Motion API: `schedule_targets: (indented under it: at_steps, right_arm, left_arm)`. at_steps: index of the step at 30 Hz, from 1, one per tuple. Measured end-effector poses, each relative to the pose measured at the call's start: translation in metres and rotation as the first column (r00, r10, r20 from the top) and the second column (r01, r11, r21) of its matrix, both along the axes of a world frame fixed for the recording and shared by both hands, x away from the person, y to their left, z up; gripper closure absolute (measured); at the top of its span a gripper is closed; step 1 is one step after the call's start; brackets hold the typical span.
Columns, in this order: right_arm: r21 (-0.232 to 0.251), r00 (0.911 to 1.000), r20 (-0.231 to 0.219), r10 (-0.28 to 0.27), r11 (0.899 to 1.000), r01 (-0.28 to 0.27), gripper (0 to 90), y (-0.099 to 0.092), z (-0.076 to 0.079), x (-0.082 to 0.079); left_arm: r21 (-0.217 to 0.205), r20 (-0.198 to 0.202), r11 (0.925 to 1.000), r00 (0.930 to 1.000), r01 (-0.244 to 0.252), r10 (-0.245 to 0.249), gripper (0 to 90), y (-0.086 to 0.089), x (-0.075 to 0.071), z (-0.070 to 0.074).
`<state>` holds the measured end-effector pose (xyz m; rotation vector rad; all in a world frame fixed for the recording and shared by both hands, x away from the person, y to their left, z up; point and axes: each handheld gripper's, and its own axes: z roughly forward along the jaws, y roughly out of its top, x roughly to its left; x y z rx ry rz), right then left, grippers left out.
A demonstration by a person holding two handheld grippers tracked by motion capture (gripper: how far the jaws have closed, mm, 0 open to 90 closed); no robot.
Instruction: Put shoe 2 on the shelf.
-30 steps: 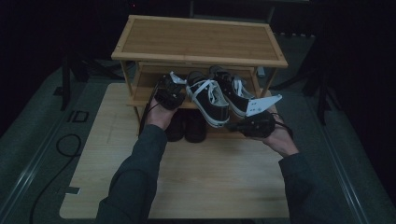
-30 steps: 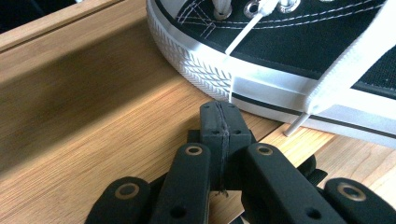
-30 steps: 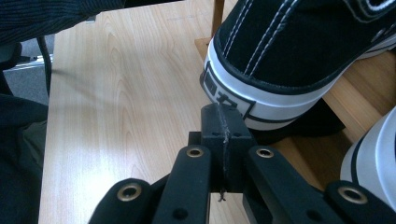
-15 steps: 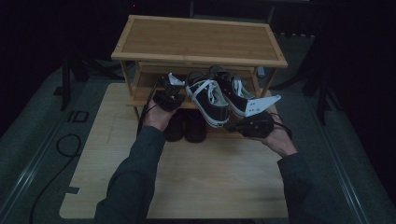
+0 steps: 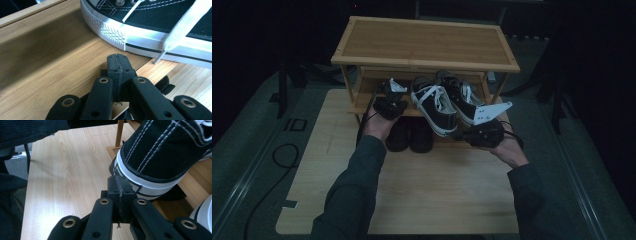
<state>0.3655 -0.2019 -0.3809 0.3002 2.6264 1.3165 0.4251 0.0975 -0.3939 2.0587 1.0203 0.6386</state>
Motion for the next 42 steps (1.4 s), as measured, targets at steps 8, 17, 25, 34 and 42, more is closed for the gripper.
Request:
schedule_targets:
  at_steps: [8,17,25,34,42]
  right_arm:
    - [0.009,0.9997,-0.002,0.024,1.000,-0.024,90.0,0.010,-0.001,0.000]
    - [0.011,0.9982,-0.006,0.060,0.998,-0.060,90.0,0.029,-0.001,0.001]
    - [0.014,0.9965,-0.005,0.083,0.996,-0.083,90.0,0.044,-0.003,0.003]
    - [0.011,0.9947,-0.012,0.102,0.995,-0.102,90.0,0.059,-0.004,0.006]
    - [0.010,0.9951,-0.016,0.098,0.995,-0.098,90.0,0.058,-0.004,0.006]
  left_arm:
    - [0.012,0.012,0.9998,0.9998,-0.013,0.013,90.0,-0.002,-0.002,-0.001]
    - [0.027,0.027,0.9994,0.9994,-0.022,0.022,90.0,-0.004,-0.004,-0.001]
    - [0.029,0.040,0.9990,0.9987,-0.034,0.033,90.0,-0.006,-0.005,-0.003]
    - [0.040,0.046,0.9988,0.9985,-0.030,0.028,90.0,-0.007,-0.005,-0.003]
    - [0.030,0.024,0.9993,0.9995,-0.023,0.022,90.0,0.003,-0.003,-0.001]
